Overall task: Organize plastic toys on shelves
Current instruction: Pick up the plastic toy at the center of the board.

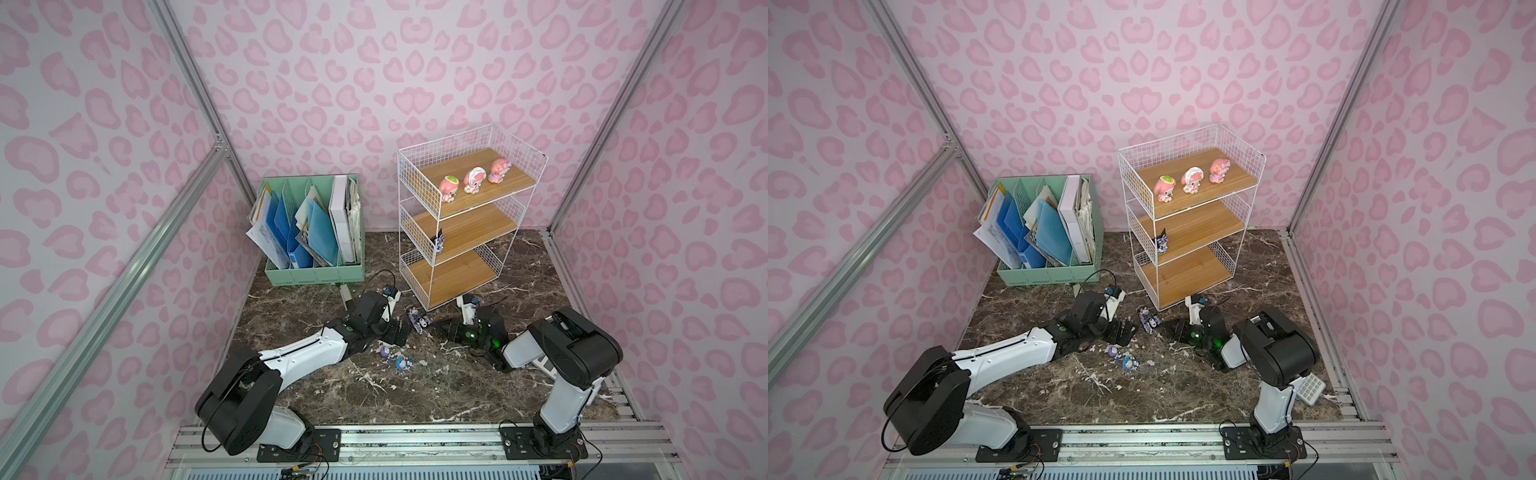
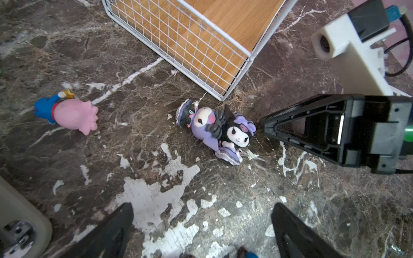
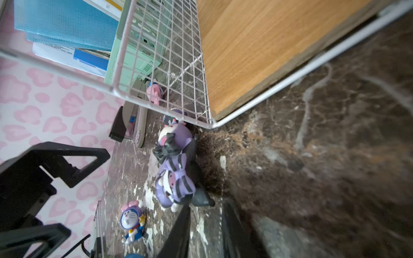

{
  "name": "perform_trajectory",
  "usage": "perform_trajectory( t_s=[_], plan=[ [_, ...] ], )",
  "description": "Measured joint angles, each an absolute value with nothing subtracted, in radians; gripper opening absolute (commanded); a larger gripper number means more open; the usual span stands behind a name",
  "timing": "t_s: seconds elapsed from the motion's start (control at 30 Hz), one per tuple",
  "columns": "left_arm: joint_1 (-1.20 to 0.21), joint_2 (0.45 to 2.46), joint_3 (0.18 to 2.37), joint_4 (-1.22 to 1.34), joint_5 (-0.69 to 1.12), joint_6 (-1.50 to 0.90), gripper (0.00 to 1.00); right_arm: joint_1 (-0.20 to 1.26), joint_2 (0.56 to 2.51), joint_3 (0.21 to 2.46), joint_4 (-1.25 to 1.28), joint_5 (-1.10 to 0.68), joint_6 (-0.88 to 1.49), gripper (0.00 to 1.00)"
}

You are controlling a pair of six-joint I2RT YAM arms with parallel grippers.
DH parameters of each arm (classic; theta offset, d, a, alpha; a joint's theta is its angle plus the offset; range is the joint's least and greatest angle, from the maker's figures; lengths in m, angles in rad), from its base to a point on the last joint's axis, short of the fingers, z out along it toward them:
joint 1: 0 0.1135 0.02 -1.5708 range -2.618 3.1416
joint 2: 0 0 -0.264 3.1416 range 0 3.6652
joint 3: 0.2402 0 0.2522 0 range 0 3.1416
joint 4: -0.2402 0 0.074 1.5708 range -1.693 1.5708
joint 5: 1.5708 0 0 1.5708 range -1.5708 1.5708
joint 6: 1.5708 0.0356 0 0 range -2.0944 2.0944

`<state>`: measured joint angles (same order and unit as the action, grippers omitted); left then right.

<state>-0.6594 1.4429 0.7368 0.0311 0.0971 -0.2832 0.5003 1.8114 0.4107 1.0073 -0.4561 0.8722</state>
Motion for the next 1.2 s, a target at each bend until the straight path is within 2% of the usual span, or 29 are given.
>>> perform_trajectory(
  t_s=[0.17, 0.33, 0.67, 0.8, 0.93, 1.2],
  plan=[
    [-0.661, 1.505, 0.751, 0.058, 0.123, -0.286, 0.85, 0.500, 1.863, 0.414, 1.067, -0.461, 0.920, 0.26],
    [-0.663, 1.585, 0.799, 0.089, 0.155, -0.286, 0.80, 0.500, 1.889, 0.424, 1.111, -0.468, 0.942, 0.26],
    [-0.673, 1.720, 0.883, 0.121, 0.230, -0.291, 0.64, 0.500, 1.900, 0.431, 1.124, -0.474, 0.949, 0.24],
    [-0.685, 1.749, 0.890, 0.131, 0.253, -0.297, 0.49, 0.505, 1.902, 0.436, 1.125, -0.475, 0.955, 0.24],
    [-0.695, 1.781, 0.900, 0.134, 0.276, -0.311, 0.42, 0.511, 1.906, 0.439, 1.127, -0.479, 0.962, 0.23],
    [-0.705, 1.798, 0.904, 0.136, 0.282, -0.319, 0.40, 0.510, 1.914, 0.439, 1.149, -0.485, 0.974, 0.20]
  ],
)
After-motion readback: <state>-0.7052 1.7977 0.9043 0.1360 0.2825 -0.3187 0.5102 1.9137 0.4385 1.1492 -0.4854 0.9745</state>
